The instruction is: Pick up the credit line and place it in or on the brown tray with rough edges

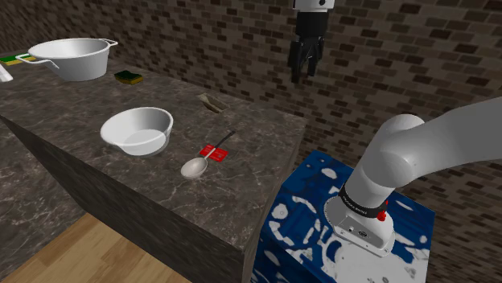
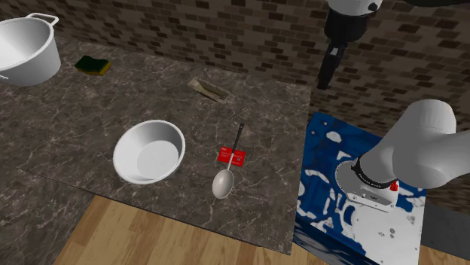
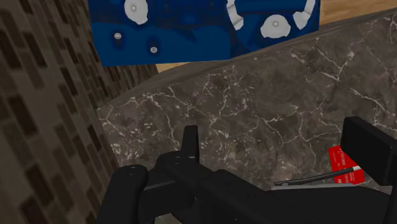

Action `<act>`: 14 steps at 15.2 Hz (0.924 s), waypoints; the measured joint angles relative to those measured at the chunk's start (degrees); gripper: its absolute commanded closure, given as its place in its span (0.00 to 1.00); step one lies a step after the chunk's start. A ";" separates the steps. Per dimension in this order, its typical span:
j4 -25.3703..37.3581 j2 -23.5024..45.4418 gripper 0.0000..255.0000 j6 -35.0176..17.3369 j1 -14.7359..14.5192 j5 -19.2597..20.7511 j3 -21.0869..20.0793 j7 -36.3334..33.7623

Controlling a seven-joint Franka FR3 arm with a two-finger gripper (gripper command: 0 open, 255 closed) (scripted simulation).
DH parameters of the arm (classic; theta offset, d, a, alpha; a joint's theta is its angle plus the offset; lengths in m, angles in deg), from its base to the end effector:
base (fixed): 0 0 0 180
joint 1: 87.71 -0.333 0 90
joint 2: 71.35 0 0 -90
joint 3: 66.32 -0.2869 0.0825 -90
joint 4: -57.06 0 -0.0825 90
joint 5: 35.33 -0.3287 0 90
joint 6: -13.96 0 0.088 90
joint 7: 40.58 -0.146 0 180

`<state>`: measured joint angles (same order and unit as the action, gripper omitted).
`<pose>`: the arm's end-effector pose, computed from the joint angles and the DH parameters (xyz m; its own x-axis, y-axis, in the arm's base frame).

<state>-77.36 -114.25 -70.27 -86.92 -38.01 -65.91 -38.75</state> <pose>0.2648 0.0013 0.5173 0.9920 0.0183 -0.1251 0.0114 -0.9984 -0.0556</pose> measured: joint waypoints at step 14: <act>-21.74 -2.19 0.00 -37.89 -6.39 -7.06 -9.38 -2.55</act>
<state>-99.10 -116.44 -108.16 -93.31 -45.07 -75.29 -41.30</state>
